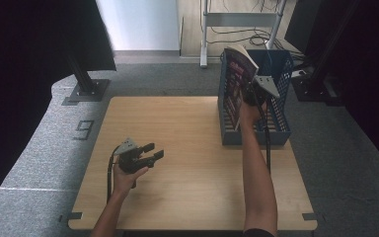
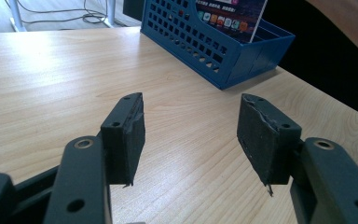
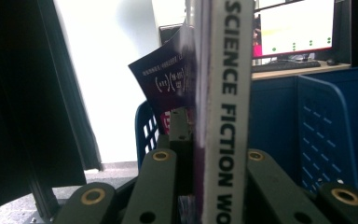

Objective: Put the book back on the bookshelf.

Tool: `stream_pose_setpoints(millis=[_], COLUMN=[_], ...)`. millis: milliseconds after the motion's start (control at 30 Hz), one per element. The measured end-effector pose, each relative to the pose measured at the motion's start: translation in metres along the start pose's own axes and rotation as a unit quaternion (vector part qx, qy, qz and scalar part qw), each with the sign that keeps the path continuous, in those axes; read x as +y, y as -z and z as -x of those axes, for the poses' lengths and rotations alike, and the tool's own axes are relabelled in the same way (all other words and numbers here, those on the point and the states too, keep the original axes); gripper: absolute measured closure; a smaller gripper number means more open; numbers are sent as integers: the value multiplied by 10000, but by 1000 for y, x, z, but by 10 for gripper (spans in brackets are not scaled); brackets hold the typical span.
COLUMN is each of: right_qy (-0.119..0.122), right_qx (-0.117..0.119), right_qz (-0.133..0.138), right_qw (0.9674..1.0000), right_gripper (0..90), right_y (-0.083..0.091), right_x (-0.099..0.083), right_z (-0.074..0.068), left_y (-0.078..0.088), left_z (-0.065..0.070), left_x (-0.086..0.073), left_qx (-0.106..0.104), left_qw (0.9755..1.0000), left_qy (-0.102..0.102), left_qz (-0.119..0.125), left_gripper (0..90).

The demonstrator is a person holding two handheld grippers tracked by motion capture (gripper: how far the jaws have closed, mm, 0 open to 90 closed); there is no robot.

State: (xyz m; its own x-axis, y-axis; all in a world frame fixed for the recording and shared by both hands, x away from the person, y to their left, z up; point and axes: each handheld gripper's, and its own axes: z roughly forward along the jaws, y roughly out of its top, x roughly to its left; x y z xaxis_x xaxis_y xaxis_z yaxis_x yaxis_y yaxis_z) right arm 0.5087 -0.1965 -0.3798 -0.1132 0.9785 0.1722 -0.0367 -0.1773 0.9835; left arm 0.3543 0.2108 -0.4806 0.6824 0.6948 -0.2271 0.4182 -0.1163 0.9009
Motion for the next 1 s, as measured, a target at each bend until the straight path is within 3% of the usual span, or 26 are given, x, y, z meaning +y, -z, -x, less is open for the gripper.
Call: stream_pose_setpoints(millis=[233, 667, 1000], right_qy=[-39, 187, 210], right_qx=[-15, 83, 153], right_qz=[-94, -411, -467], right_qw=[9999, 9989, 9986], right_gripper=[810, 807, 798], right_y=[-5, -10, -2], right_x=[-13, -35, -38], right_z=[-1, -9, -11], left_y=[0, -2, -3], left_z=[0, 0, 2], left_x=[-1, -1, -2], left_qx=[-1, -1, 12], left_qw=[10000, 10000, 10000], left_qy=[13, 8, -30], left_qz=[-22, -55, -53], left_gripper=[419, 419, 421])
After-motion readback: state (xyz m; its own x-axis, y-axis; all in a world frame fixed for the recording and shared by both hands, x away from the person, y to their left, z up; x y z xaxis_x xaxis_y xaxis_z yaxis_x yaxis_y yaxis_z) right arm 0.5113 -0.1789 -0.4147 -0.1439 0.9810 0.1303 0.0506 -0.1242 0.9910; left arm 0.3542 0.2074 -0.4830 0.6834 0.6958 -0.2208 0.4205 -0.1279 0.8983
